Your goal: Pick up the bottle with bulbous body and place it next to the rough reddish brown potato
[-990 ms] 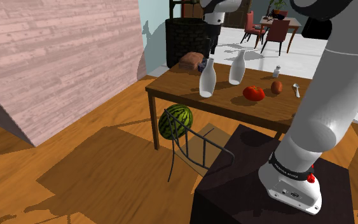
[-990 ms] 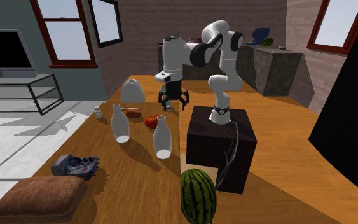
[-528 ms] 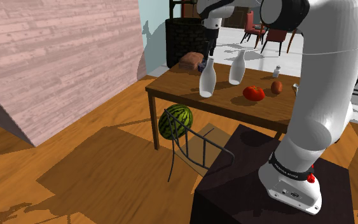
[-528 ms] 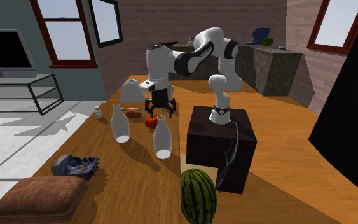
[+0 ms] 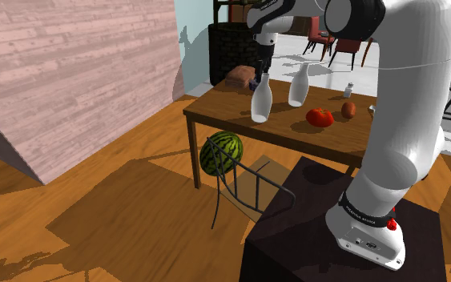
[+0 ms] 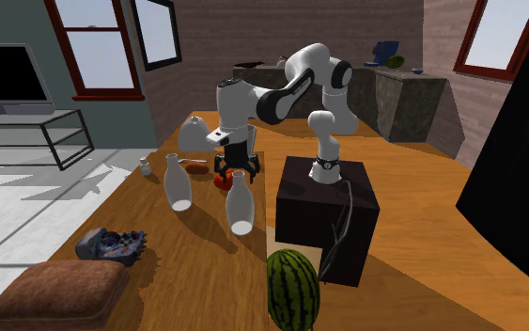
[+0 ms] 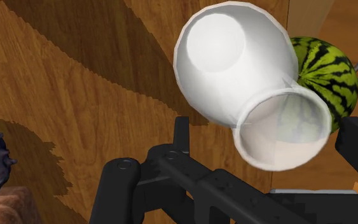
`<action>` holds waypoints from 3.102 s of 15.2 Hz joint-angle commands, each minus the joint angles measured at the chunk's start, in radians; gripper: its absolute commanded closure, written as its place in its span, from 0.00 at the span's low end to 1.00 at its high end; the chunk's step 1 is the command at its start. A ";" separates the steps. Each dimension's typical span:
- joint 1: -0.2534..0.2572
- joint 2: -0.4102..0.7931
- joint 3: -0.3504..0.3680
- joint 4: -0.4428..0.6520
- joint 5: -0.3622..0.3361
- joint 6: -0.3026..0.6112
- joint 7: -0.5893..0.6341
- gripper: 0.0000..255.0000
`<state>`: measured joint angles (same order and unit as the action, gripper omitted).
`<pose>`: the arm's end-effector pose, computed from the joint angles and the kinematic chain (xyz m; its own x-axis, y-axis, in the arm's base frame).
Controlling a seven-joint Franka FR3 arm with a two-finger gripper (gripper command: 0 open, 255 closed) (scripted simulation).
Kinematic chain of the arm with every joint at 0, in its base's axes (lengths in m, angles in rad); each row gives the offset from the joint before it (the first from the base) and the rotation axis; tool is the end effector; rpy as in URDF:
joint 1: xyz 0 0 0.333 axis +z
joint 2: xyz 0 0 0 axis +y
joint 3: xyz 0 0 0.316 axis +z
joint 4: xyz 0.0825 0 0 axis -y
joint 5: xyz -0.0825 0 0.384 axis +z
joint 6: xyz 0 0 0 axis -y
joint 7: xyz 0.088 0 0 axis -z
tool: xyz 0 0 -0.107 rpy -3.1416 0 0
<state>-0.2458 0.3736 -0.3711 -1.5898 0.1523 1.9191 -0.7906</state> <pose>0.5603 -0.3493 0.4295 0.9898 0.1421 -0.0057 0.1420 -0.9897 -0.0191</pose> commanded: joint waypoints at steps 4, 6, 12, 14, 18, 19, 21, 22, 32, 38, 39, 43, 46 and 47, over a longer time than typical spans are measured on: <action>0.000 0.000 0.000 -0.002 0.000 0.002 0.000 0.00; 0.000 0.000 0.000 -0.002 0.000 0.002 0.000 1.00; 0.000 0.000 0.000 -0.002 0.000 0.002 0.000 1.00; 0.000 0.000 0.000 -0.002 0.000 0.002 0.000 1.00; -0.001 -0.008 -0.002 0.027 -0.004 -0.034 0.003 1.00; -0.001 -0.010 -0.003 0.038 -0.005 -0.047 0.004 1.00; -0.002 -0.014 -0.004 0.059 -0.007 -0.072 0.006 1.00; -0.002 -0.016 -0.004 0.070 -0.008 -0.085 0.007 1.00; -0.011 -0.018 -0.008 0.202 -0.012 -0.218 0.013 1.00; -0.022 -0.005 -0.009 0.302 -0.008 -0.305 0.015 1.00; -0.024 -0.002 -0.010 0.321 -0.007 -0.320 0.015 1.00; -0.036 -0.015 -0.017 0.331 -0.010 -0.344 -0.002 1.00; -0.060 -0.072 -0.037 0.248 -0.026 -0.318 -0.055 1.00; -0.068 -0.089 -0.044 0.225 -0.030 -0.311 -0.073 1.00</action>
<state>-0.3089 0.3070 -0.4090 -1.3231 0.1287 1.5879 -0.8466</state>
